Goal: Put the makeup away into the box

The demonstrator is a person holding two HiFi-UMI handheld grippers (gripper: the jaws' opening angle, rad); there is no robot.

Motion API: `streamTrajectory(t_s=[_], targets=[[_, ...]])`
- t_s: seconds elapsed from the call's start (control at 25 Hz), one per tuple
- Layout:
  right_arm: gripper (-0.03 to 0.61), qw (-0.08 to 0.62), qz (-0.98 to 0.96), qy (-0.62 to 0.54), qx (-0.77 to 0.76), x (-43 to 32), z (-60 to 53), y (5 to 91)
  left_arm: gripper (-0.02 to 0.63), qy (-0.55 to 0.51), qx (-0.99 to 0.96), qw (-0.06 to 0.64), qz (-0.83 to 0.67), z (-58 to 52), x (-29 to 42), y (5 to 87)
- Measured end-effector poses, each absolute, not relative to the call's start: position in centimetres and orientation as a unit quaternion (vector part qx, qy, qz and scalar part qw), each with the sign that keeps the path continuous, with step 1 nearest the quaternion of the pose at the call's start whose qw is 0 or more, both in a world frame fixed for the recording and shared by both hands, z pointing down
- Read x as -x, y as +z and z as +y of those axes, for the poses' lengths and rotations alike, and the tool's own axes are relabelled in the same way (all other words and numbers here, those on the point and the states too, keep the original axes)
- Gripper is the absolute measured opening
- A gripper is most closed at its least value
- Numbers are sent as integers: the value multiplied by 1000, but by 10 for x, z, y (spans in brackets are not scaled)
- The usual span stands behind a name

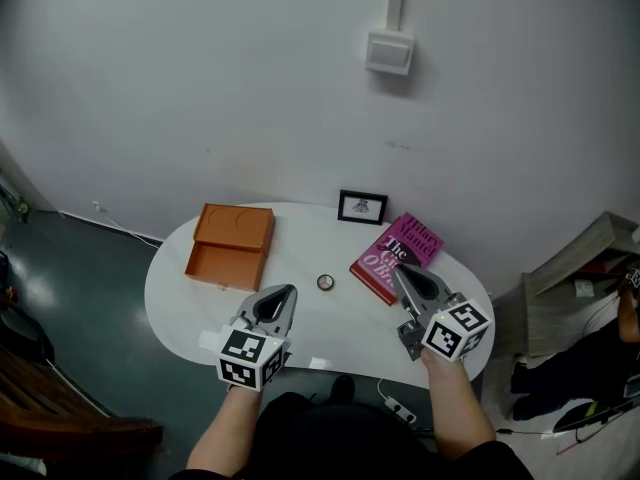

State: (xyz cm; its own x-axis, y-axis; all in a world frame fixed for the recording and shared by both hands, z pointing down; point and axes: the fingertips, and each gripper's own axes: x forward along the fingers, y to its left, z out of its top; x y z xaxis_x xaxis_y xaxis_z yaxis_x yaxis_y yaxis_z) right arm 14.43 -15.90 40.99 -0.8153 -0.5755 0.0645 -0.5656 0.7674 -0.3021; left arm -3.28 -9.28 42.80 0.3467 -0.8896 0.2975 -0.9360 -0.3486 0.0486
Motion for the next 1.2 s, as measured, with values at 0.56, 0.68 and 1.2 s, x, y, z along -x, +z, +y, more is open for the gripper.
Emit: streamTrajectory(t_s=[0.56,0.68,1.2], targets=[[38,-2,917,-201,344,-149,-183,445,14,156,-834,136,-511,-162,23,477],[38,-10,910,-218,354,-151,-182,461,16,171,-839,150,-494,-170,16,501],[38,-47,882,-278,377,-165,-178,530,213,274,-826,224,-439,-209,-2,646]])
